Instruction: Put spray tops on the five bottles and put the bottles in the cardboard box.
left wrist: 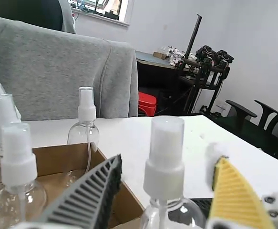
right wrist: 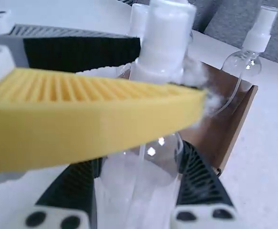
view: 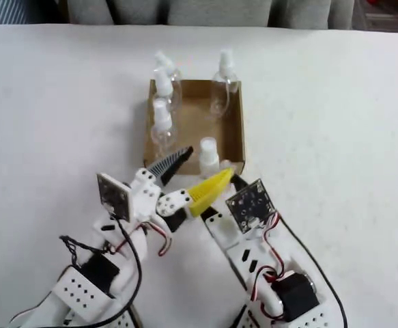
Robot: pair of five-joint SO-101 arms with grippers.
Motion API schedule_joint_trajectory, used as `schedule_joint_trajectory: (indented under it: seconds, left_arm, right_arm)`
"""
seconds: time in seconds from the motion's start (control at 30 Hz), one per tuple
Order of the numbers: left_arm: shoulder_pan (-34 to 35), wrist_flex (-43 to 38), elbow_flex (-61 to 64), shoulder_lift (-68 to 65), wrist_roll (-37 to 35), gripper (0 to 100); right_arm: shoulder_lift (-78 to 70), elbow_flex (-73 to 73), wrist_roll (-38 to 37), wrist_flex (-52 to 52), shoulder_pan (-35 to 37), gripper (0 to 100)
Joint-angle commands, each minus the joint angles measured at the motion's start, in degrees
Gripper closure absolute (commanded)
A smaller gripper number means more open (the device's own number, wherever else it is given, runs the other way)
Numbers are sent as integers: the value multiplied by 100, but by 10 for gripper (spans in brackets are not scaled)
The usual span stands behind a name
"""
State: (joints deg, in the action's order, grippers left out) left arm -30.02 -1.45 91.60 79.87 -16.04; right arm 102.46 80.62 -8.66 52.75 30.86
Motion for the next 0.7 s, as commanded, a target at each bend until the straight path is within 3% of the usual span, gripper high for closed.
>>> schedule_joint_trajectory:
  seconds: [0.0, 0.33, 0.47, 0.67]
  left_arm:
    - [31, 132, -387, 66, -62, 702]
    - [-119, 475, -563, 66, -53, 702]
    - [-92, 1319, -932, 303, -53, 705]
    - [-119, 2884, -1108, 1745, -53, 706]
  right_arm:
    - [57, -308, -9, -75, -66, 983]
    - [40, -281, -9, -207, -277, 983]
    - [40, -281, -9, -215, -277, 983]
    - [40, -281, -9, -224, -286, 983]
